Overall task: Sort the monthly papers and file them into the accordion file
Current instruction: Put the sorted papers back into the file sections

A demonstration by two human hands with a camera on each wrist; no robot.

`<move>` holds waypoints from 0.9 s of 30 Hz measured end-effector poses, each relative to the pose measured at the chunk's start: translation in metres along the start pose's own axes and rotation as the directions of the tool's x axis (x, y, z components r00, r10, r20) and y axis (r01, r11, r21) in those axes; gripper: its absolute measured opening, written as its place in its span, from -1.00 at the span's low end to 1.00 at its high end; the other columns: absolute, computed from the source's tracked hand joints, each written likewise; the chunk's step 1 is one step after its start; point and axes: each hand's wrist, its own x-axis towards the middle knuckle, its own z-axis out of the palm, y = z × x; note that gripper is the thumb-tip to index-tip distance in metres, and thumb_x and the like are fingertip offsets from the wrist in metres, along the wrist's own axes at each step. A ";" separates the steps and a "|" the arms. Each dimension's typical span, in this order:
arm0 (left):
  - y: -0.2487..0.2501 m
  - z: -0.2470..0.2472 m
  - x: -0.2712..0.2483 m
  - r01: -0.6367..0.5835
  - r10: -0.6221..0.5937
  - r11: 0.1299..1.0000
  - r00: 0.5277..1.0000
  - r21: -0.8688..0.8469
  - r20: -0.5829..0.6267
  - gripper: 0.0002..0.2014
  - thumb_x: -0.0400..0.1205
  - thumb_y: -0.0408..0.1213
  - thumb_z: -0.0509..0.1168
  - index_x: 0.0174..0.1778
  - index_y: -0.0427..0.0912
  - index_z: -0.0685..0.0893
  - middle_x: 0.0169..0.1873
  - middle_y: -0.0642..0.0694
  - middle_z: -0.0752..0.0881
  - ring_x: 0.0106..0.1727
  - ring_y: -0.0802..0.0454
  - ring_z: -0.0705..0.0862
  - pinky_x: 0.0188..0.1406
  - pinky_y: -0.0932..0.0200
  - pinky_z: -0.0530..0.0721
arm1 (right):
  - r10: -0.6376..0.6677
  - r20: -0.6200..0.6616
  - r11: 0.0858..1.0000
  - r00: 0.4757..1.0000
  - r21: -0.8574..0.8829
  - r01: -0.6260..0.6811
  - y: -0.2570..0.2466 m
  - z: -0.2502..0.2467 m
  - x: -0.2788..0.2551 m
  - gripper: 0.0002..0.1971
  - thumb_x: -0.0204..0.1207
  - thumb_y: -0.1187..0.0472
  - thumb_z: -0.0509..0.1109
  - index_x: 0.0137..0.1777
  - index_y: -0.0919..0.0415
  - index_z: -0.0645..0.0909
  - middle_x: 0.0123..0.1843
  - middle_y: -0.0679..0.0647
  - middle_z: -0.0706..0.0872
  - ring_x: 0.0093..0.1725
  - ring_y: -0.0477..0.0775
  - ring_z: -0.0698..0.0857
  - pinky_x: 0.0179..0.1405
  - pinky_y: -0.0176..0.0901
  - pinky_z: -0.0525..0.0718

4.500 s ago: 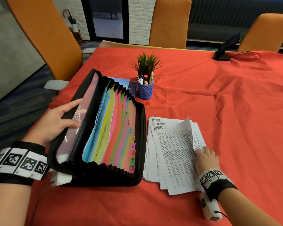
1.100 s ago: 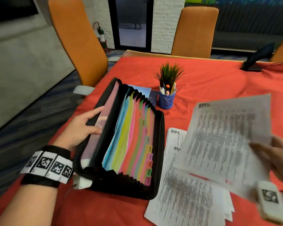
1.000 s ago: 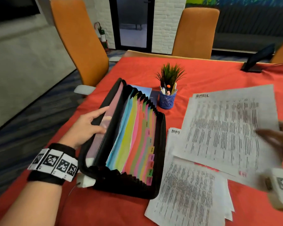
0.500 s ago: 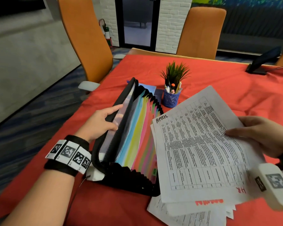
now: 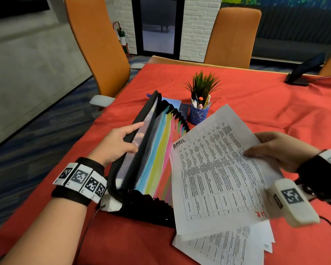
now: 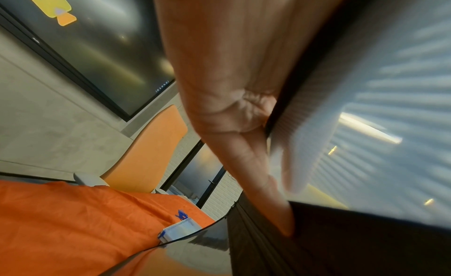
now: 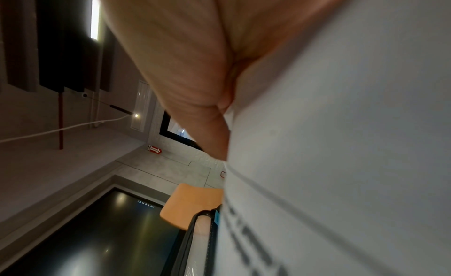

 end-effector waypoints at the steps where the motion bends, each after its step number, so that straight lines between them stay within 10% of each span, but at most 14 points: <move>1: 0.000 0.001 0.000 0.001 -0.001 1.000 1.000 0.007 0.007 -0.24 0.40 -0.78 0.27 0.43 0.00 0.50 0.06 0.20 0.64 -0.03 0.24 0.54 -0.19 0.69 0.48 | 0.001 -0.030 1.000 1.000 -0.020 -0.002 -0.005 0.002 0.005 -0.54 0.15 0.39 0.58 0.08 0.48 0.63 -0.13 0.37 0.78 -0.32 0.22 0.78 -0.40 -0.06 0.77; 7: -0.001 0.001 0.002 0.004 -0.005 0.999 1.000 0.037 0.030 -0.23 0.39 -0.76 0.29 0.45 0.01 0.50 0.03 0.19 0.64 -0.18 0.43 0.60 -0.22 0.70 0.46 | -0.042 -0.227 0.983 0.973 -0.186 -0.001 -0.035 0.002 0.037 -0.75 0.27 0.46 0.49 -0.06 0.23 0.75 -0.08 0.32 0.79 -0.03 0.39 0.74 0.11 0.29 0.66; 14: -0.003 -0.006 0.003 -0.033 0.030 0.994 0.999 0.104 0.031 -0.24 0.38 -0.69 0.35 0.47 -0.01 0.50 0.37 0.13 0.54 0.27 0.38 0.50 0.01 0.75 0.37 | -0.092 -0.177 0.985 0.980 -0.159 0.064 -0.053 -0.004 0.035 -0.71 0.33 0.48 0.42 0.05 0.29 0.70 -0.15 0.27 0.80 -0.29 0.18 0.78 -0.27 0.01 0.79; 19: -0.005 -0.005 0.003 -0.048 0.045 0.991 0.998 0.124 0.033 -0.24 0.36 -0.69 0.36 0.48 -0.05 0.50 0.32 0.11 0.58 0.22 0.46 0.50 0.00 0.77 0.34 | -0.117 -0.264 0.971 0.957 -0.233 0.054 -0.062 -0.004 0.040 -0.66 0.11 0.26 0.58 -0.05 0.08 0.77 -0.07 0.26 0.80 0.01 0.40 0.73 0.13 0.37 0.63; 27: -0.004 -0.004 0.002 -0.052 0.047 0.992 0.998 0.117 0.045 -0.25 0.37 -0.73 0.35 0.47 -0.09 0.50 0.23 0.07 0.62 -0.07 0.73 0.53 -0.09 0.74 0.39 | 0.055 -0.027 0.973 0.998 -0.221 -0.059 -0.058 0.013 0.018 -0.78 0.35 0.55 0.35 -0.02 0.43 0.68 -0.18 0.40 0.77 -0.42 0.19 0.76 -0.51 -0.08 0.73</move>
